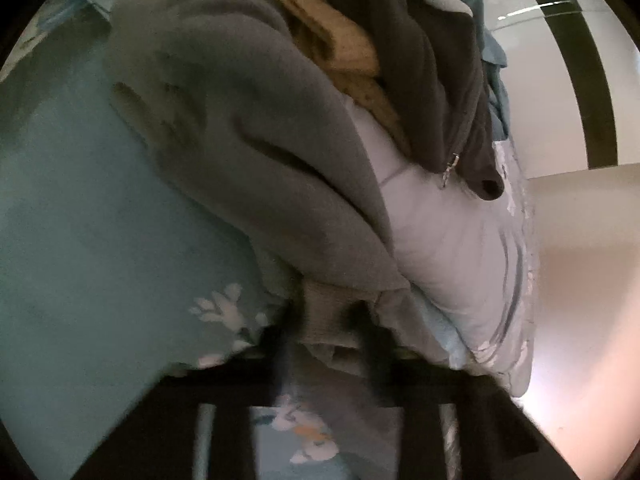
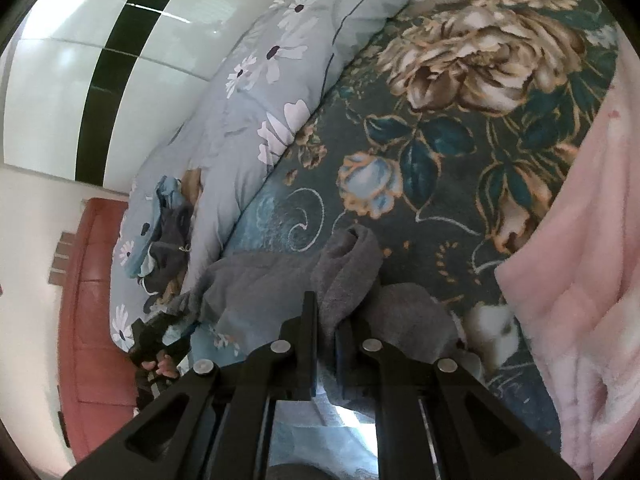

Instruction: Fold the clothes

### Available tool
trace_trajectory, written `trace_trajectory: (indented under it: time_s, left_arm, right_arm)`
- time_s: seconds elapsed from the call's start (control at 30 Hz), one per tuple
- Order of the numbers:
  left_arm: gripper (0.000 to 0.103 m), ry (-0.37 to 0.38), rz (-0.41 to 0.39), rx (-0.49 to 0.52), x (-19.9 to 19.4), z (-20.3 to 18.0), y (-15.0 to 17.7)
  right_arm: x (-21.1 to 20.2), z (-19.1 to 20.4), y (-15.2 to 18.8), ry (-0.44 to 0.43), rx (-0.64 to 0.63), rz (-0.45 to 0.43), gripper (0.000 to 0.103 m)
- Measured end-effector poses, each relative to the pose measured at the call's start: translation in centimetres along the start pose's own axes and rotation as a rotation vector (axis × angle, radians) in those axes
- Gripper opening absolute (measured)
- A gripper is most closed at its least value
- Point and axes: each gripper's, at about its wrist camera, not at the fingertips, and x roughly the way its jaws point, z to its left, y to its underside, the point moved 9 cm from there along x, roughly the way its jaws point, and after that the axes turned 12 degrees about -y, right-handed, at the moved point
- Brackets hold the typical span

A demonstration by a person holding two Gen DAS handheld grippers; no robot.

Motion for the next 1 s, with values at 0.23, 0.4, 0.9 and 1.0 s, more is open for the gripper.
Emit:
trace_trajectory:
  time_s: [0.23,0.4,0.9,1.0]
  left_arm:
    - [0.006,0.089,-0.113,0.024,-7.6,0.0,1.3]
    - [0.006,0.169,-0.247,0.019,-16.8,3.1,2.1]
    - [0.006,0.129,-0.590,-0.042,-39.2,22.0,7.5]
    - [0.006,0.106,-0.622,-0.034,-41.1,23.6,8.2]
  right_arm:
    - [-1.9,1.8,1.6,-0.007,-0.053,-0.009,0.008]
    - [-3.6,4.5,3.5,-0.065,-0.092,-0.018,0.008]
    - [-5.8,13.1,11.8,-0.198,-0.258,0.051,0.008]
    - [-5.5,14.3,12.6,-0.211,-0.284,0.068,0.008]
